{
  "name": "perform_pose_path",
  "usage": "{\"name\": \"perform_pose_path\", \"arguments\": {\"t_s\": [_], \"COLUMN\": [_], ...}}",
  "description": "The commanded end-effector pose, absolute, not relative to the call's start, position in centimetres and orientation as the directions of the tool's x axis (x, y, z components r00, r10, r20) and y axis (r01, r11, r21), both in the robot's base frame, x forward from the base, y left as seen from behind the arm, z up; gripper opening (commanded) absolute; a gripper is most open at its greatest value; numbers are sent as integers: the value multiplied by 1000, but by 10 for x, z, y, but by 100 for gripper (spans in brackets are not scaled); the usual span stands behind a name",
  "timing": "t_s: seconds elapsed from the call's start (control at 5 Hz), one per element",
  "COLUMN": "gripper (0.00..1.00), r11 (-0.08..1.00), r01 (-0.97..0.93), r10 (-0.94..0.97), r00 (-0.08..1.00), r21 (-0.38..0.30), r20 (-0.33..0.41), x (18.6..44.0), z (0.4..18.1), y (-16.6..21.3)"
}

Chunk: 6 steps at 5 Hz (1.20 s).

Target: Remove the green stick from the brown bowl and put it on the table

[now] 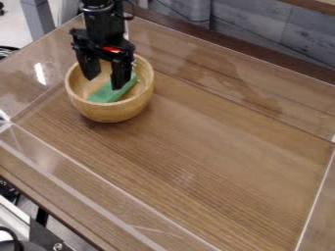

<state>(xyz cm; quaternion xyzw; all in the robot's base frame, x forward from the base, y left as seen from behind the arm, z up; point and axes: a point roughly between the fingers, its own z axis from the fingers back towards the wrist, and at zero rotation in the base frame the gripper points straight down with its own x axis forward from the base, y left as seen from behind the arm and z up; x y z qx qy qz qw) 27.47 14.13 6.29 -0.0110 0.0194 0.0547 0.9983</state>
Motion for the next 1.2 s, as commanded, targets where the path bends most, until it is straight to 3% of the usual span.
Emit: {"name": "perform_pose_path", "arguments": {"t_s": [0.0, 1.0], "gripper": [100, 100], "r11": [992, 994], "r01": [-124, -110], "r10": [124, 110], "r00": [992, 994], "r21": [6, 1], "r20": [8, 11], "x": [285, 301], "z": [73, 57], "y": [153, 167]}}
